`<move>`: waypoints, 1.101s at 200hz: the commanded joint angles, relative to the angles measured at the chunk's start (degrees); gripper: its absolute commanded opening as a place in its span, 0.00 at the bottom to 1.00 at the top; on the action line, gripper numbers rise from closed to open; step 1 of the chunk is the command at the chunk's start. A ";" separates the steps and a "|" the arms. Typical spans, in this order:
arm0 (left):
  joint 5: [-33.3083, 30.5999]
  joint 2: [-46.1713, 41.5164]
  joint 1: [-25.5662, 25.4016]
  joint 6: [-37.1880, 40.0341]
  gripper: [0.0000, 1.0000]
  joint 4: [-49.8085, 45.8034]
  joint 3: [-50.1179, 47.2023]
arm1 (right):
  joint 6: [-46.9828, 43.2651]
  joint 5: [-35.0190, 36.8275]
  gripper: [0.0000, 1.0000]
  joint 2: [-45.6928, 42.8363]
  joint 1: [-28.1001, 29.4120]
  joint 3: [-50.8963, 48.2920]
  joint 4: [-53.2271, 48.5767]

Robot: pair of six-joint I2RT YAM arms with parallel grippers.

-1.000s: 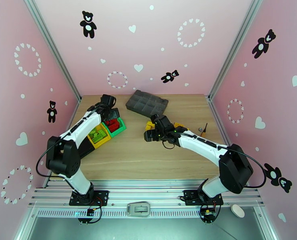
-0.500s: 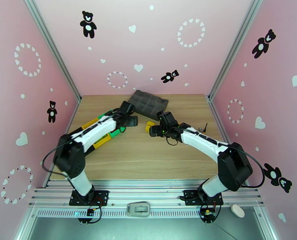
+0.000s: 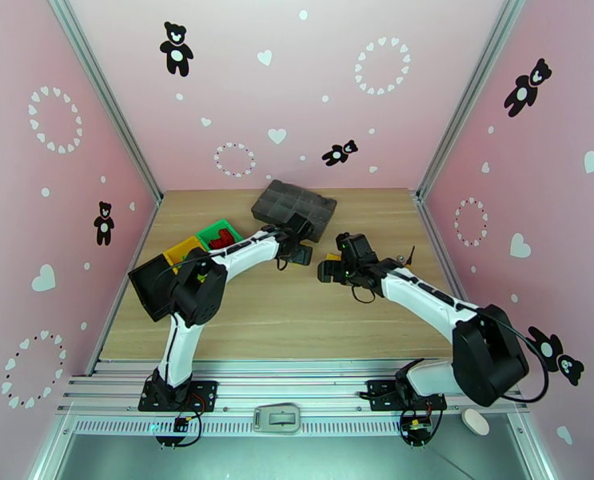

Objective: Sort the legos into containers by color

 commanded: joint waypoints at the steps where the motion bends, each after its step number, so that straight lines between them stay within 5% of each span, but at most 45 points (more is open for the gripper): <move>1: -0.57 1.64 -0.09 0.93 0.82 -2.01 2.26 | 0.31 -0.39 0.86 -2.31 -0.16 -1.18 -1.05; 126: -1.94 6.70 -1.28 0.31 0.46 -4.97 7.73 | 0.03 -0.32 0.86 -3.62 -0.27 -1.55 -0.92; 162: -3.76 1.95 -1.45 -0.98 0.30 -3.87 3.70 | 0.32 -1.60 0.85 -3.16 -0.29 -1.55 0.19; 220: -9.54 -11.86 -0.16 -6.50 0.27 -1.32 -9.39 | 1.12 -6.54 0.82 1.47 2.55 0.98 4.32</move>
